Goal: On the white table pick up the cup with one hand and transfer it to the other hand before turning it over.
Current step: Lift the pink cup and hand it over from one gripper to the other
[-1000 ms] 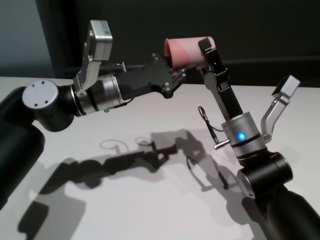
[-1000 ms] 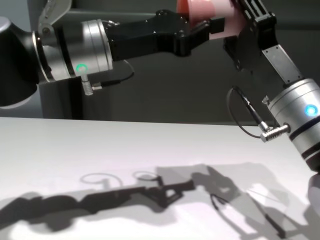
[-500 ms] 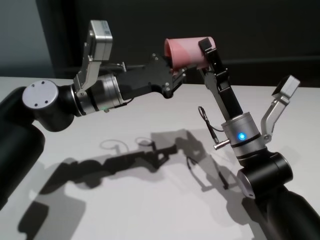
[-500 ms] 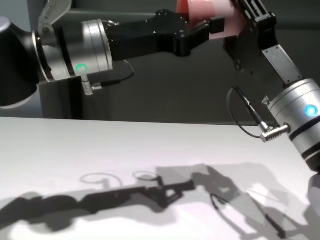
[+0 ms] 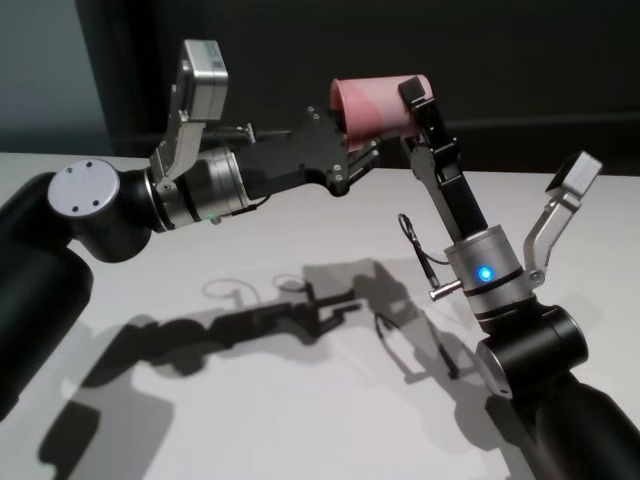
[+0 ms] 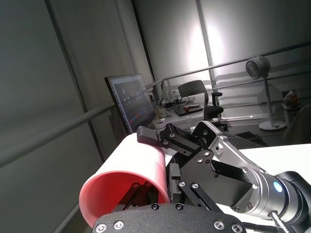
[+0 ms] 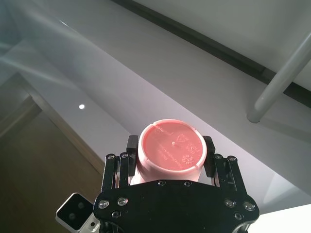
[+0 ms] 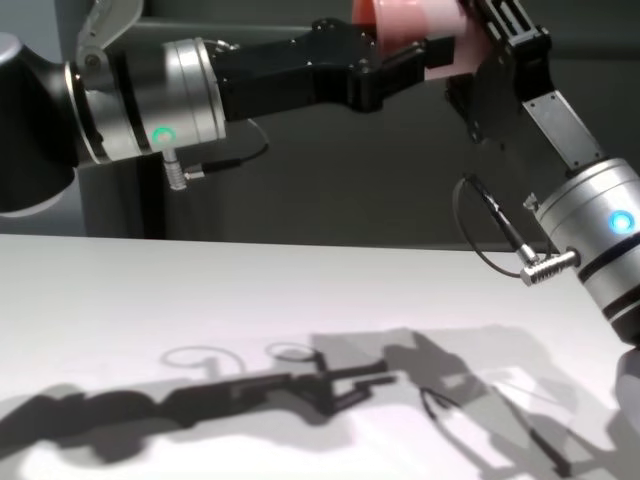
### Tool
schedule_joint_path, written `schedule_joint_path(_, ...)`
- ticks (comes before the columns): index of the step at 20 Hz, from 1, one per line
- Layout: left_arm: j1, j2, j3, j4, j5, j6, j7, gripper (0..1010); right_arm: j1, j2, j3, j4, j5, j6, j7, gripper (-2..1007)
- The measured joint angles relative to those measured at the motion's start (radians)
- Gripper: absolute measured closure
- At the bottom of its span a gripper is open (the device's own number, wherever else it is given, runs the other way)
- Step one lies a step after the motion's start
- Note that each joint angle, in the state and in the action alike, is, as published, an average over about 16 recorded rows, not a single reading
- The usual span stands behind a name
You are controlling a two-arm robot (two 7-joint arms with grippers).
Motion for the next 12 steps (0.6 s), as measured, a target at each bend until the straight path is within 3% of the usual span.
schedule_joint_path(12, 0.011, 0.017, -0.004, -0.015, -0.011, -0.001, -0.01, 388, 0.0, 0.0, 0.0, 0.0, 0.0, 0.0, 0.0, 249)
